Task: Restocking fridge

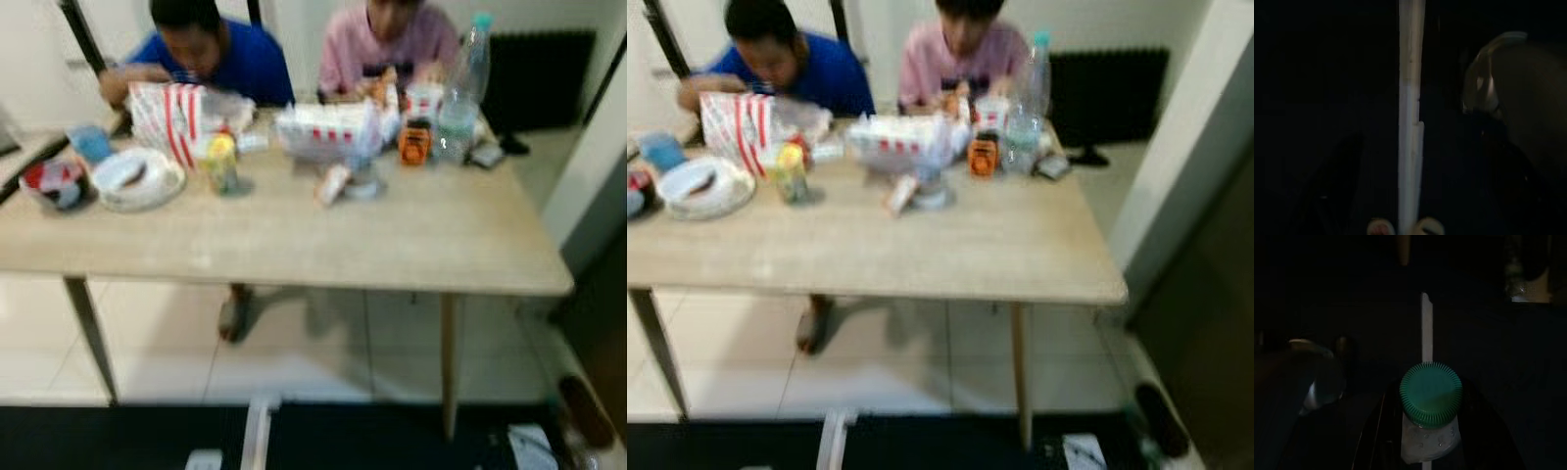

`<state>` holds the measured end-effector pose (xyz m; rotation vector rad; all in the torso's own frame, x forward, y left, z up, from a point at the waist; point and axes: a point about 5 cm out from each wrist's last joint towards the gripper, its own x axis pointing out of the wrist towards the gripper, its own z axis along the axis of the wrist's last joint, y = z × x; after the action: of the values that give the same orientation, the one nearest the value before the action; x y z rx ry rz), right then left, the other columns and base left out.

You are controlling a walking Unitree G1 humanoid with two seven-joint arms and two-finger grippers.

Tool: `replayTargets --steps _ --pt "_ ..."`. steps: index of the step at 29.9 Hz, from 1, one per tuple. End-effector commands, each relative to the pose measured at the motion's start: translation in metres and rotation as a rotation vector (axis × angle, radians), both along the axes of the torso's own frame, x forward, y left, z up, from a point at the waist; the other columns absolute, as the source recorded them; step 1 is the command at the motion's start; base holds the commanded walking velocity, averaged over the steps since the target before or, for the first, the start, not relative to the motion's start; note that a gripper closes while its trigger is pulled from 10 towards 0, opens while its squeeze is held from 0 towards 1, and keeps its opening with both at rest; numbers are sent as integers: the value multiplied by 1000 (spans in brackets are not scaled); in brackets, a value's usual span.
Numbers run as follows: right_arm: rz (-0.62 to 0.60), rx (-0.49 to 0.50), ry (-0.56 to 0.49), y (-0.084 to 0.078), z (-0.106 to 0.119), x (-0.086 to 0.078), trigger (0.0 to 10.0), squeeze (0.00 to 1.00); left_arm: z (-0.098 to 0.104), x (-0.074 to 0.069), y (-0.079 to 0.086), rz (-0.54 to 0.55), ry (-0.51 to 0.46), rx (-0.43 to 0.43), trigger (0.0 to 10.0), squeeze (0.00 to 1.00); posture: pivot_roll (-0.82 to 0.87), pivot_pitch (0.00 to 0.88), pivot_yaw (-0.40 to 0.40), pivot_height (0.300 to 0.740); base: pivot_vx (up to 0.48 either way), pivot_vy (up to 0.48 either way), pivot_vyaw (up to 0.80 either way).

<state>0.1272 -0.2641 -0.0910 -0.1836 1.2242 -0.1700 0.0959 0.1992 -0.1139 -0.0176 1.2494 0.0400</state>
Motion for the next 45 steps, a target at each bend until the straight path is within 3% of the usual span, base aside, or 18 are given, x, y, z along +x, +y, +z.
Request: replayTargets --steps 1,11,22,45 --pt "-6 4 24 0 -2 -8 10000 0 -2 -1 -14 -20 12 -48 10000 0 -6 0 -6 740 -281 0 -731" --pt "-10 -4 13 -3 0 -4 10000 0 -1 -6 1 -22 10 -15 10000 0 -8 0 -8 740 -83 0 -270" --pt "-4 -4 12 -3 0 -2 10000 0 -2 -11 0 -29 32 -34 10000 0 -9 0 -7 740 0 0 0" --pt "21 7 1 -2 2 4 10000 0 -3 -14 -6 -34 43 -55 10000 0 -15 0 -8 740 0 -442 0"
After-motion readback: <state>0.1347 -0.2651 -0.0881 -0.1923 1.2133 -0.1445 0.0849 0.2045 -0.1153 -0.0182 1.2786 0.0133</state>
